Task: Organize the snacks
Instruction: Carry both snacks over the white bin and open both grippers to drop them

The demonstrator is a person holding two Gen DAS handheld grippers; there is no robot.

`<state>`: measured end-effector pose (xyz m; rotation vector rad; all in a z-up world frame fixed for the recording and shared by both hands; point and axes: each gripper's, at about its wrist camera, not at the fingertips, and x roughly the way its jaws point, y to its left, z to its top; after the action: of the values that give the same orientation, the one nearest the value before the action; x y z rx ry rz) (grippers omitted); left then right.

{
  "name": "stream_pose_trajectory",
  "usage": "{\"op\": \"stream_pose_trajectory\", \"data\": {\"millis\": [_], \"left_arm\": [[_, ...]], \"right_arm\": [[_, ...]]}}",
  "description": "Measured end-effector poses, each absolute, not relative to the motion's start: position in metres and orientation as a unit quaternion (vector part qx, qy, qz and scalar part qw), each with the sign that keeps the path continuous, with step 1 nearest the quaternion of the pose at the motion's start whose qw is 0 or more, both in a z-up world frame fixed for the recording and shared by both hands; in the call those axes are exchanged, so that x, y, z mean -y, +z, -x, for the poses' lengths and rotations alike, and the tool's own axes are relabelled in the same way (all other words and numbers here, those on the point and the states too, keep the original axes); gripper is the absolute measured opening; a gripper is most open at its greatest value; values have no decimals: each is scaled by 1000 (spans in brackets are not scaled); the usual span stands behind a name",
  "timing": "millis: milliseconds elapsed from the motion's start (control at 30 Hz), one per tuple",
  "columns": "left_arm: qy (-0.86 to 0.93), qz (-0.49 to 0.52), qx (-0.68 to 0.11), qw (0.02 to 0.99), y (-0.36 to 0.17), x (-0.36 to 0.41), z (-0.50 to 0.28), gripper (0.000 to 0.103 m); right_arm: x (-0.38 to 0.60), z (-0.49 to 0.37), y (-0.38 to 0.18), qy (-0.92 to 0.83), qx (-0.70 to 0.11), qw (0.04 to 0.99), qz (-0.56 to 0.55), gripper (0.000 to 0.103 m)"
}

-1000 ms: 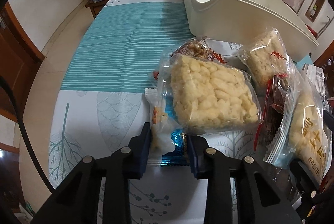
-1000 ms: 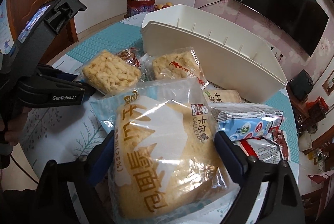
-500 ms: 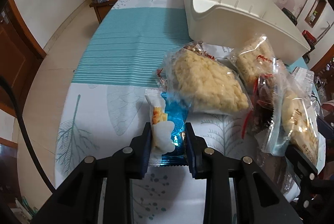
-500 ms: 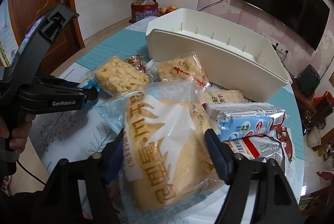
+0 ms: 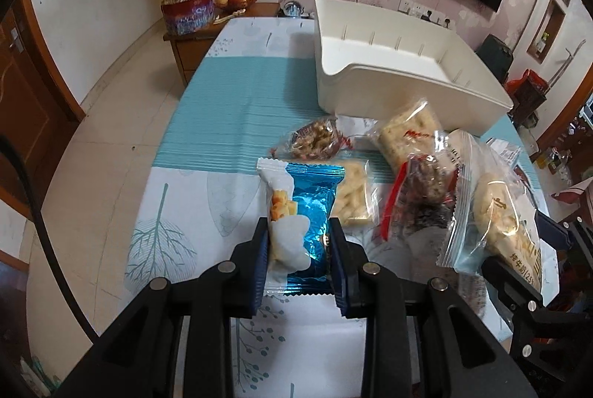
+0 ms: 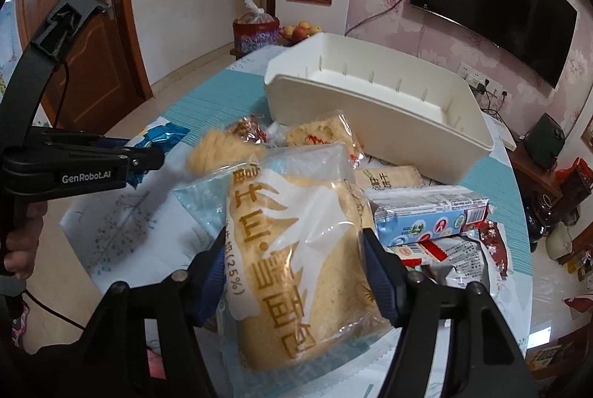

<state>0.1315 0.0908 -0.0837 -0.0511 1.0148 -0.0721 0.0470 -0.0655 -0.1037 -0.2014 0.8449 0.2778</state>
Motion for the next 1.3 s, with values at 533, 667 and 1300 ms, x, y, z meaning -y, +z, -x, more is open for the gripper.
{"op": "stream_pose_trajectory", "data": {"millis": [533,667,1300], "left_arm": [[-62,19,-423,904,-18,-59,-133,28],[-68,22,-411,909,-7,-48,-145,28],[-83,47,-395,914,-8,-5,-264,28]], "right_arm": [[82,-39,-48,136,-331,930,81,67],[90,-47,-34,131,-311,938,79,67],[144,-152,-23,92,-271,958,23,67]]}}
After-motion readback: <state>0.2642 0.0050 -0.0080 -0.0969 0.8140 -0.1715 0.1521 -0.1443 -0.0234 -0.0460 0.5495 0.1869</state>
